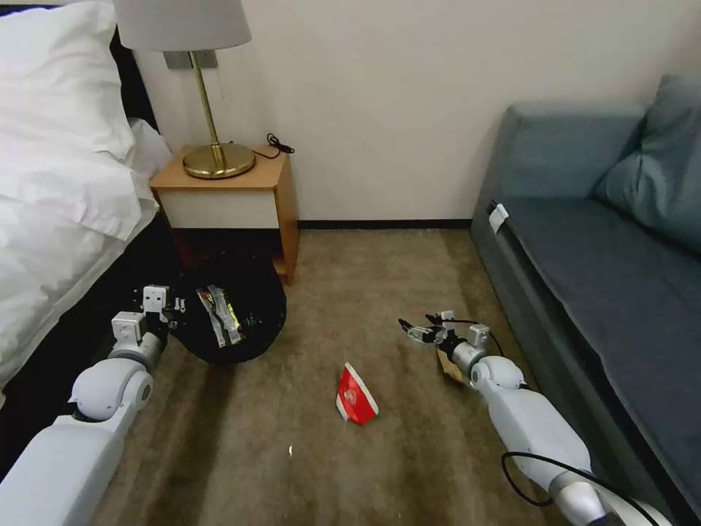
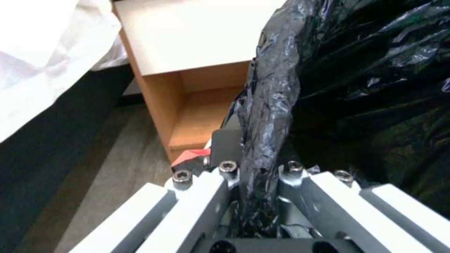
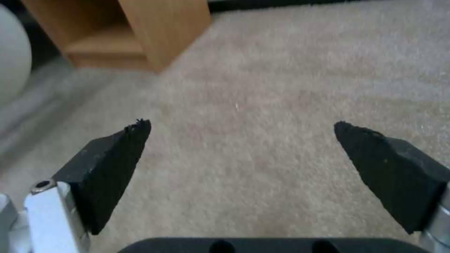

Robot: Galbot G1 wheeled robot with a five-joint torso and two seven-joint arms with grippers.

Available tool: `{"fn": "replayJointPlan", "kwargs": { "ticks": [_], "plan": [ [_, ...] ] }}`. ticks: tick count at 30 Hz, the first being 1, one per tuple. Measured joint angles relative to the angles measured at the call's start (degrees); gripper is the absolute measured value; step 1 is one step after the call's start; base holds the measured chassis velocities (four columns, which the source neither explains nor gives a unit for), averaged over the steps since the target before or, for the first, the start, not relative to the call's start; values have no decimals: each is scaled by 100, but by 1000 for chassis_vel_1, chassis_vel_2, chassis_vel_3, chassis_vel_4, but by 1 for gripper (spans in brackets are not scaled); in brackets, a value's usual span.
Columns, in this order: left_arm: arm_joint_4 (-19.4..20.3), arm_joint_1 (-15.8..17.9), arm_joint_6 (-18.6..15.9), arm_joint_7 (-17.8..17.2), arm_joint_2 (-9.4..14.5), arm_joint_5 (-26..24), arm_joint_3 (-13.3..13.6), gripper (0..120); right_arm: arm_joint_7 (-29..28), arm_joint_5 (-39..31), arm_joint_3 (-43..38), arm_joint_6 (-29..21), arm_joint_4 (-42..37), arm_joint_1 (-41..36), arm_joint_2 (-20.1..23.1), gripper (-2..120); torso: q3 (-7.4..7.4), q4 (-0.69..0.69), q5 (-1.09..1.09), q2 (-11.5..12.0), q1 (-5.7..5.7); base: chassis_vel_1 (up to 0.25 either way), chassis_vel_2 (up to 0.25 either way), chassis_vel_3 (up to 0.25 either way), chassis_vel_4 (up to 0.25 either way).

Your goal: Pick up the trash bin, then pick up the garbage on the floor and place it into the trash bin.

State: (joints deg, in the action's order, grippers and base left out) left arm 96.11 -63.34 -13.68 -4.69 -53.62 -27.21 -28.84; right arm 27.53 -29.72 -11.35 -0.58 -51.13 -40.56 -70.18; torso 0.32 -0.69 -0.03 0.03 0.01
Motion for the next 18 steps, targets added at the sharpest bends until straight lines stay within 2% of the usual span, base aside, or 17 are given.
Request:
{"fn": "replayJointPlan", "kwargs": {
  "ticks": [5,13,18],
  "plan": [
    [49,-60,-7,-5,-26,36,-6,2,65,153,76,-79,-136,-161,144,100,1,-2,4,0,1,-129,129,125,-112],
    [119,-158,-9,-11,-58,84,-55,2,220,164,373,-244,-325,-374,346,100,-1,0,1,0,0,0,0,0,0],
    [130,-176,-25,-24,-43,88,-70,2,591,135,842,-280,-366,-342,442,100,0,-1,2,1,0,0,0,0,0]
  ]
}}
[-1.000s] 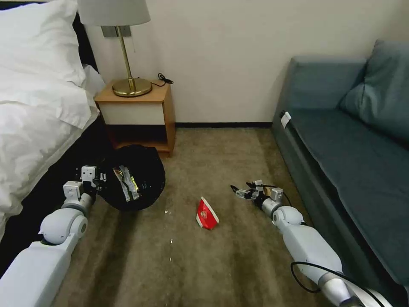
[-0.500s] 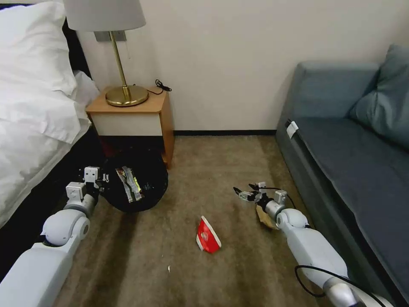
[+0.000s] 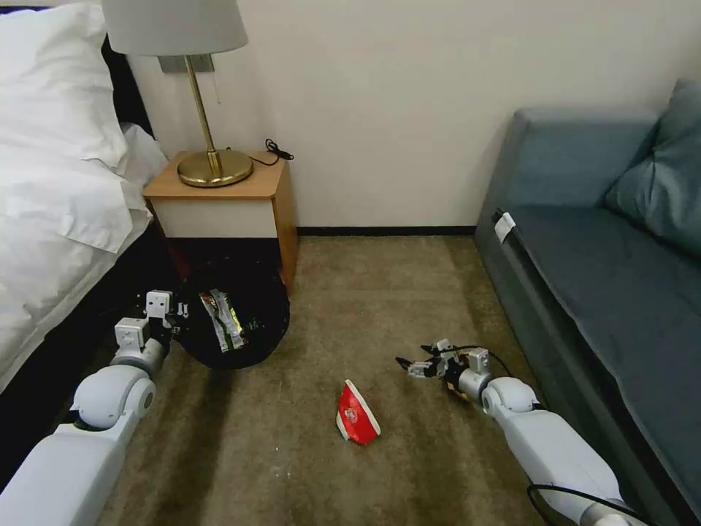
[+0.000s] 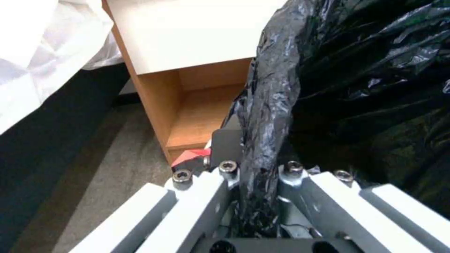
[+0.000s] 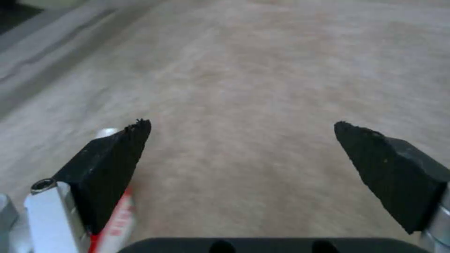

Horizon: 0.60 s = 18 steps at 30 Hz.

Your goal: Pick up the trash bin, then pick up the garbage on the floor and place it into the trash bin.

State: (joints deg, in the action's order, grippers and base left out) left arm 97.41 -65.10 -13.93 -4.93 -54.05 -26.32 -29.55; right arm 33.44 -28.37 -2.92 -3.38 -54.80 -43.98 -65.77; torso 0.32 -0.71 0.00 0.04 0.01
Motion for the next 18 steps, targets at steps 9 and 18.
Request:
{"fn": "replayJointPlan", "kwargs": {
  "ticks": [9,18],
  "plan": [
    [163,9,-114,-91,67,-28,128,2,539,-17,887,-227,-140,165,118,100,0,2,1,0,0,0,0,0,0],
    [195,3,-139,-100,35,1,201,2,653,210,1074,-243,-174,-239,160,100,0,0,1,0,0,0,0,0,0]
  ]
}}
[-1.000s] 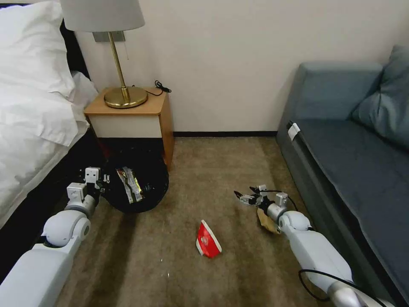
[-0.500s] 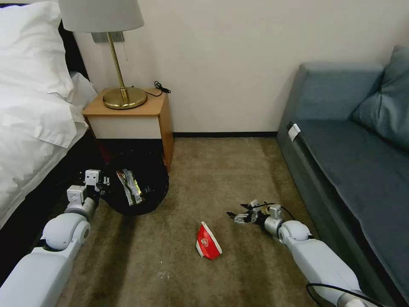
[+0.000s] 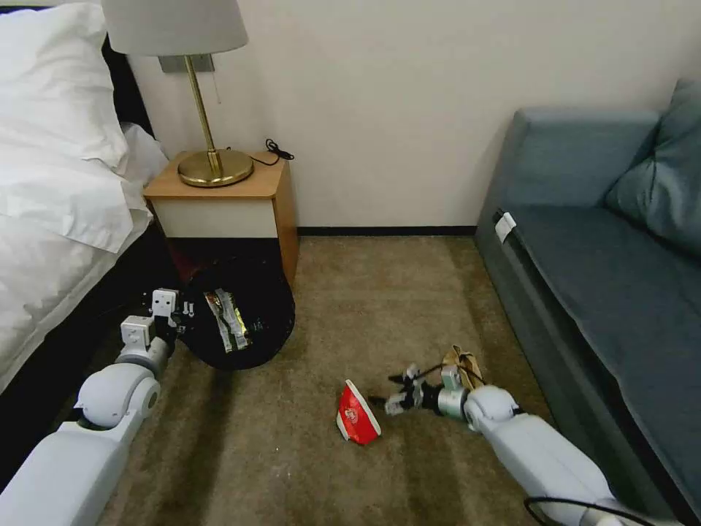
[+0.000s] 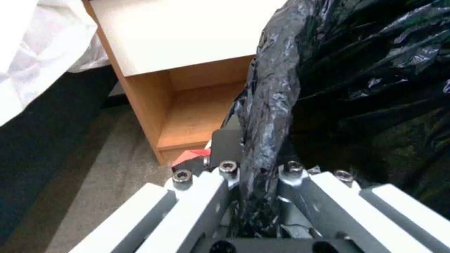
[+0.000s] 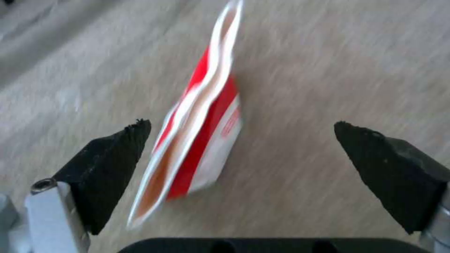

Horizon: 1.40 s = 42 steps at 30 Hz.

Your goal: Pick up the trash bin, then pick up the garbage on the floor and place it into the trash bin.

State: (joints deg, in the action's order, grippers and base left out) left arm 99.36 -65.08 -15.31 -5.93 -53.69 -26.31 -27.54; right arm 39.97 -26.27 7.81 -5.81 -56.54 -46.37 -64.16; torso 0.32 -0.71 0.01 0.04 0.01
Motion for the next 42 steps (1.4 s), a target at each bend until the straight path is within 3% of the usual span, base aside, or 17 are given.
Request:
{"fn": "replayJointPlan", "kwargs": {
  "ticks": [16,26,35,38,40,42],
  "plan": [
    [-82,-24,-9,33,-80,58,48,2,45,421,-149,115,415,-136,-630,98,0,2,0,0,0,0,0,0,0],
    [-167,21,26,94,-72,70,41,2,78,495,-199,124,517,-151,-766,63,0,1,-1,0,0,0,0,0,0],
    [-122,25,30,99,35,29,-13,2,58,502,-299,141,535,-204,-752,25,0,2,0,0,0,0,0,0,0],
    [-102,27,31,97,49,25,-7,2,56,518,-332,148,535,-234,-758,18,0,2,-1,0,0,0,0,0,0],
    [-73,19,31,86,55,23,11,2,56,567,-416,166,520,-300,-777,5,0,2,0,0,0,0,0,0,0],
    [-56,12,31,80,56,25,18,2,56,576,-443,170,512,-319,-780,1,0,2,-1,0,0,0,0,0,0]
  ]
}}
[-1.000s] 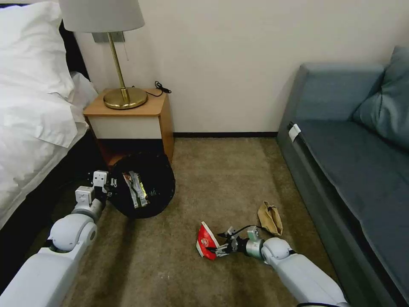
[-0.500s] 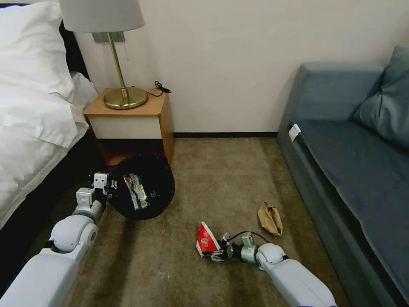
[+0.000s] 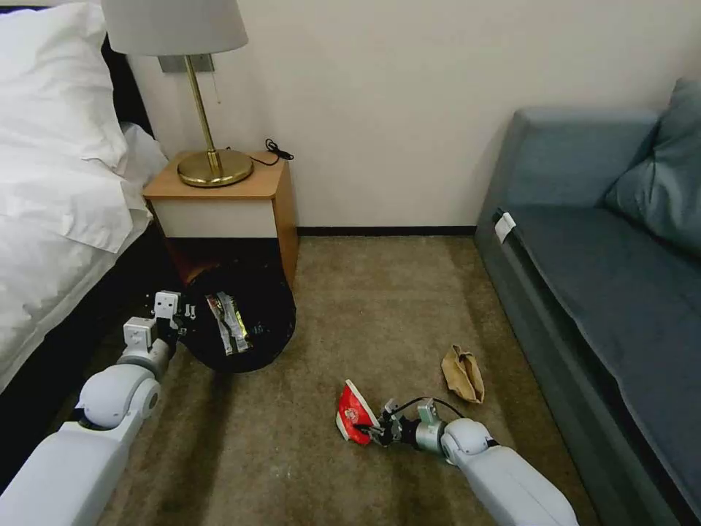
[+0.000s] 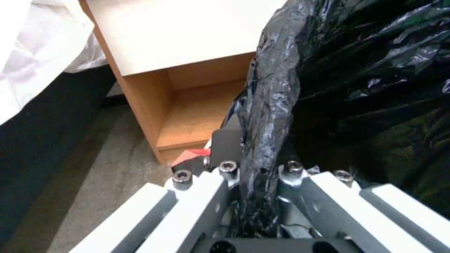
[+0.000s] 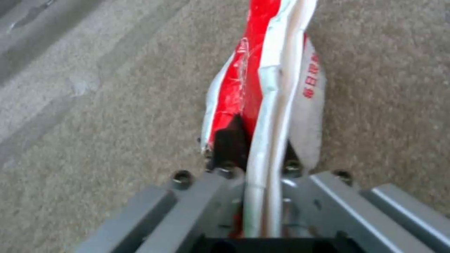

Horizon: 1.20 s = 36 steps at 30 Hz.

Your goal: Pick up the trash bin, then pick up the garbage on the floor and place it into the trash bin.

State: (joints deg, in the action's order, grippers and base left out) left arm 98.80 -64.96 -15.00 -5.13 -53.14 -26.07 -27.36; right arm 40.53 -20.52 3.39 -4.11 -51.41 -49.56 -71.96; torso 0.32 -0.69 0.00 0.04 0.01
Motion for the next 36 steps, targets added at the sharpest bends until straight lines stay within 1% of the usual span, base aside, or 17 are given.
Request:
{"fn": "replayJointPlan", "kwargs": {
  "ticks": [1,9,17,19,20,22,26,28,29,32,33,35,36],
  "plan": [
    [17,-4,0,-7,-3,1,3,2,-1,6,-32,6,-9,-20,-1,0,0,0,0,0,0,0,0,0,0],
    [36,-3,-1,-25,-31,12,19,2,-9,9,-237,52,-126,-102,34,0,0,-1,0,0,0,0,0,0,0],
    [-60,37,17,-26,-199,75,85,2,-36,-142,-543,97,-492,-22,187,0,0,-1,0,0,0,0,0,0,0],
    [-105,79,35,-36,-314,112,147,2,-80,-203,-732,118,-801,72,241,0,0,-1,0,0,0,0,0,0,0],
    [-105,79,35,-36,-314,112,147,2,-80,-203,-732,118,-801,72,241,0,0,-1,0,0,0,0,0,0,0],
    [-105,110,36,-65,-405,113,236,2,-170,-331,-877,113,-1214,168,251,0,0,-1,0,0,0,0,0,0,0],
    [-104,162,36,-101,-467,114,319,2,-260,-515,-896,87,-1524,277,254,0,0,0,0,0,0,0,0,0,0],
    [-134,229,37,-132,-522,114,392,2,-368,-764,-787,12,-1960,385,291,0,0,-1,0,0,0,0,0,0,0],
    [-134,229,37,-132,-522,114,392,2,-368,-764,-787,12,-1960,385,291,0,0,-1,0,0,0,0,0,0,0],
    [-171,264,34,-146,-542,113,431,2,-504,-959,-598,-48,-2446,464,288,0,0,0,0,0,0,0,0,0,0],
    [-171,264,34,-146,-542,113,431,2,-504,-959,-598,-48,-2446,464,288,0,0,0,0,0,0,0,0,0,0],
    [-174,267,28,-160,-546,108,446,2,-636,-1156,-390,-131,-2799,537,271,0,0,0,0,0,0,0,0,0,0],
    [-174,267,28,-160,-546,108,446,2,-636,-1156,-390,-131,-2799,537,271,0,0,0,0,0,0,0,0,0,0]
  ]
}}
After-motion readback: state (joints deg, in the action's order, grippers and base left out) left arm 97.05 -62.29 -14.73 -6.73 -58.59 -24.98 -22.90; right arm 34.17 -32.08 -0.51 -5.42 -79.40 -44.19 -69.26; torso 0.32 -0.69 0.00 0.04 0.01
